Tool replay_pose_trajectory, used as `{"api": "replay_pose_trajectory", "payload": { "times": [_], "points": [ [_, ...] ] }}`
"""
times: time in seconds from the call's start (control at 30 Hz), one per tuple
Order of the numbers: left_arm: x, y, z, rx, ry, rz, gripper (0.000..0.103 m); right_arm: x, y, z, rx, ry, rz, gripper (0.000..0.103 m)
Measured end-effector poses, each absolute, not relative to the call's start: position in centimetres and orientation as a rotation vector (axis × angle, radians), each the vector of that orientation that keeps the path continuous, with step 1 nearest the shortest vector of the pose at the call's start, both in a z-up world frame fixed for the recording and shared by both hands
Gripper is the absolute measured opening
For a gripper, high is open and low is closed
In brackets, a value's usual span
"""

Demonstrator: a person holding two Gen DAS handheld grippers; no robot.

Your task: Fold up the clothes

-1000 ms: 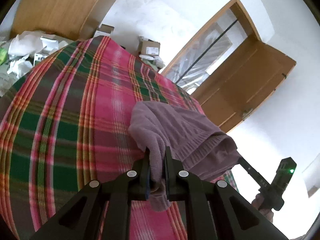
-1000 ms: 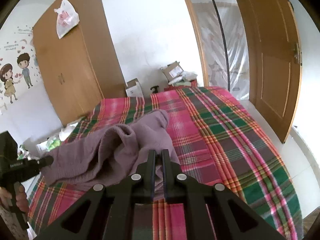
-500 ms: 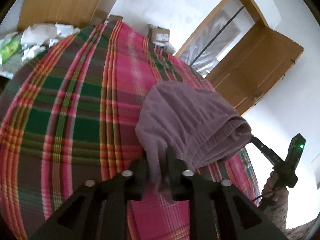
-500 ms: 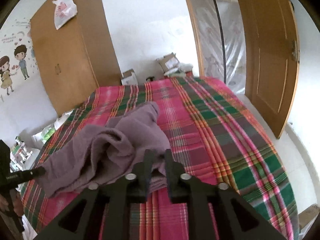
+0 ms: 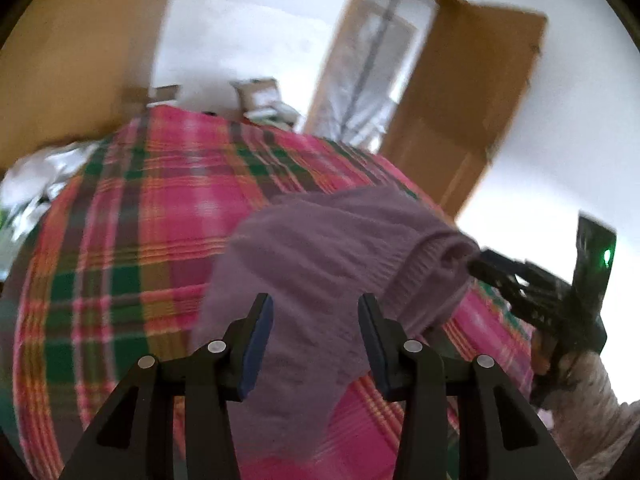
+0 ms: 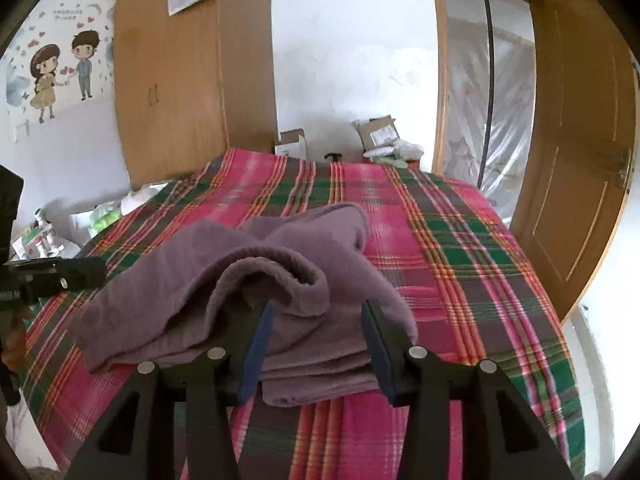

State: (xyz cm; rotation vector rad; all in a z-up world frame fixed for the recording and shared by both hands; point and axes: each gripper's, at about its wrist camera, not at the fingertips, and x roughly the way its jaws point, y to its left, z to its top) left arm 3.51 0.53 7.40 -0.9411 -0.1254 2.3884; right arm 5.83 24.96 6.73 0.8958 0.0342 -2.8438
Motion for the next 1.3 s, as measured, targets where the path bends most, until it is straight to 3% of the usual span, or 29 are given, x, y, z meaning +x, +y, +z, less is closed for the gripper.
{"api": "replay_pose_trajectory", "payload": {
  "times": [0.13,0.23,0.3,0.33,0.83,1.3],
  "points": [
    [2.6,4.4,7.1,-0.936,0.002,2.316,0.047,4.8,24.8,6.4,0.902,0.014,-2.826,0.047],
    [1.7,6.2,6.9,-0.942,0.047,2.315,0.047,4.2,24.9,6.5,0.901,-0.012,-2.814,0.030],
    [1.2,6.9,6.9,-0.943,0.063,2.311,0.047,4.0,24.8,6.8,0.896,-0.016,-2.804,0.014],
    [1.0,7.2,6.9,-0.940,0.067,2.304,0.047,3.9,24.8,7.0,0.893,-0.017,-2.799,0.013],
    [0.0,7.8,8.0,-0.845,0.135,2.410,0.047,1.6,21.8,10.9,0.792,-0.170,-2.508,0.011],
    [-0.1,4.3,9.8,-0.778,-0.025,2.339,0.047,0.9,19.5,12.5,0.734,-0.194,-2.433,0.011]
  ]
}}
